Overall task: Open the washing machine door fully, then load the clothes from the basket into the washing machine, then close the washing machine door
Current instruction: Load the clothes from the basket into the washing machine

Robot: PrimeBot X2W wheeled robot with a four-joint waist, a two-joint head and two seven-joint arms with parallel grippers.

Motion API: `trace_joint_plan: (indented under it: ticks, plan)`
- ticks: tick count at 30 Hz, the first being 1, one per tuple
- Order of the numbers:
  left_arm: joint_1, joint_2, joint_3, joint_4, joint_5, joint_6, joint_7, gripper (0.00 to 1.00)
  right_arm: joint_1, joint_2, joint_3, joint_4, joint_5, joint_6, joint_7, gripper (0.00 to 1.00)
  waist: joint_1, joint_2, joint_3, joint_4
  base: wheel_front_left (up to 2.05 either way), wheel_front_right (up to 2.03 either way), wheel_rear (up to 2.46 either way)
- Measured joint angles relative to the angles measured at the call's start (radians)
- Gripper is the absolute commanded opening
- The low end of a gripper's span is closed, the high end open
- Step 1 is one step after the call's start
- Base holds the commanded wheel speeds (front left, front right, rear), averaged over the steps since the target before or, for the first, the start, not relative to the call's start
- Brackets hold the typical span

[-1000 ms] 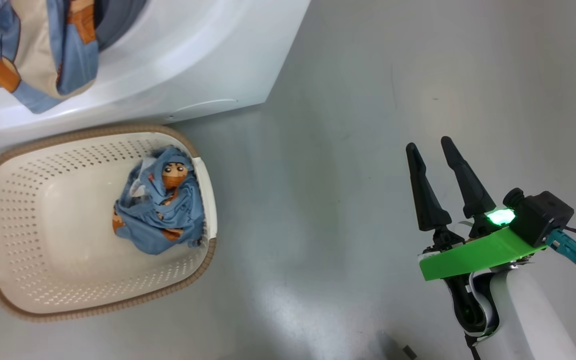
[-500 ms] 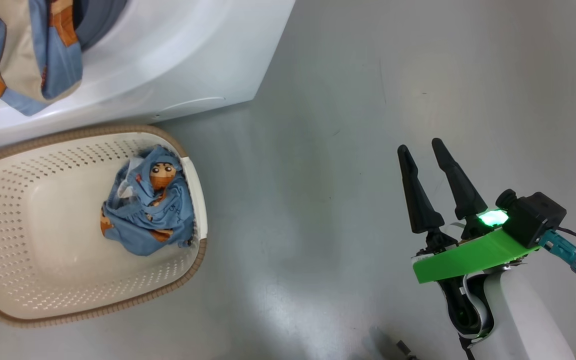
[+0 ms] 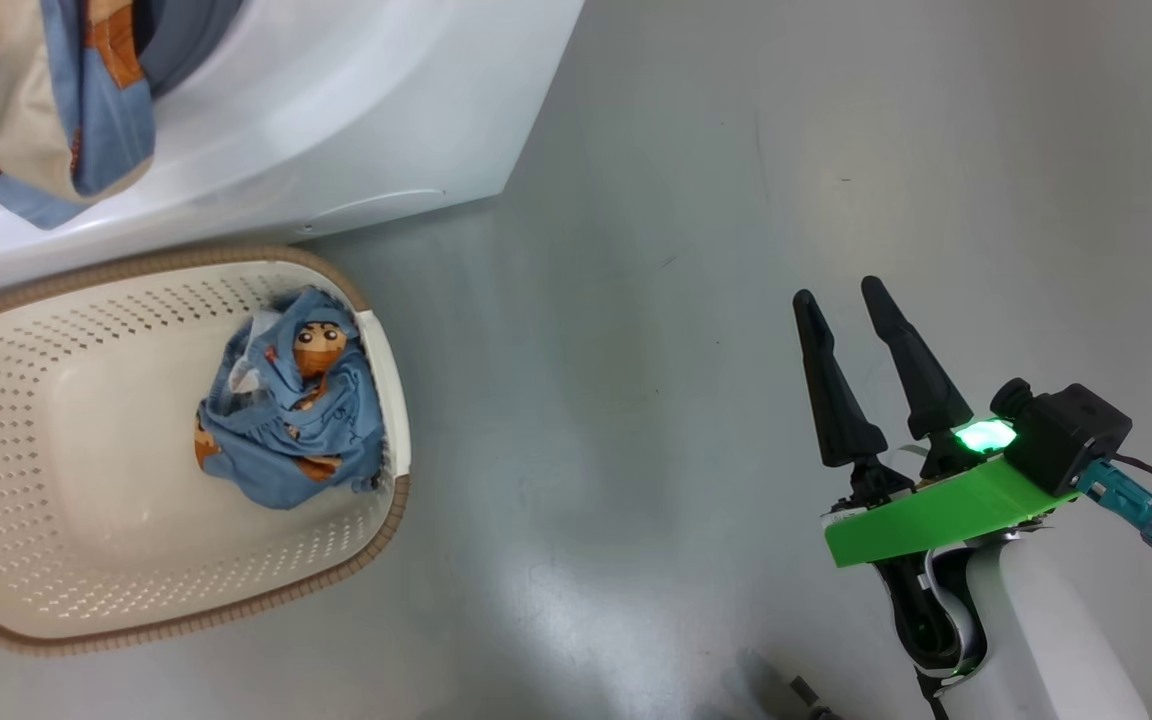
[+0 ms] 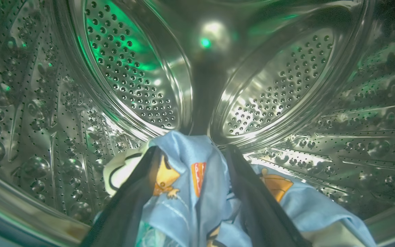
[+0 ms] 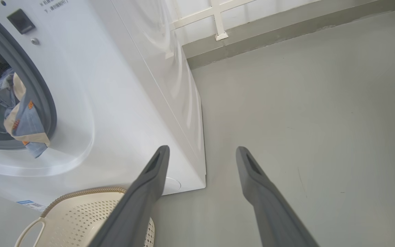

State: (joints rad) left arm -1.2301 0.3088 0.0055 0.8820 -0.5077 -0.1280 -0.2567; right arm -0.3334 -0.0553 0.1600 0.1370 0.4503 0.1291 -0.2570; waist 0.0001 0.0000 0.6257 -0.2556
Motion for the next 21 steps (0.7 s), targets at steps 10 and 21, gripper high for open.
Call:
trace_joint_plan:
  ticks: [10,21]
  plan:
    - [0.038,-0.021,-0.007,-0.023,-0.01,0.0,0.0,1.0,0.0,0.0,-0.016,0.0,0.0,0.0,0.0,1.0,0.0,0.0,-0.006,0.028,0.0,0.0,0.0]
    - [0.185,-0.065,-0.015,-0.158,0.013,0.0,0.0,1.0,0.0,0.0,-0.041,-0.004,-0.011,0.0,0.0,1.0,0.0,0.0,-0.012,0.084,0.0,0.0,0.0]
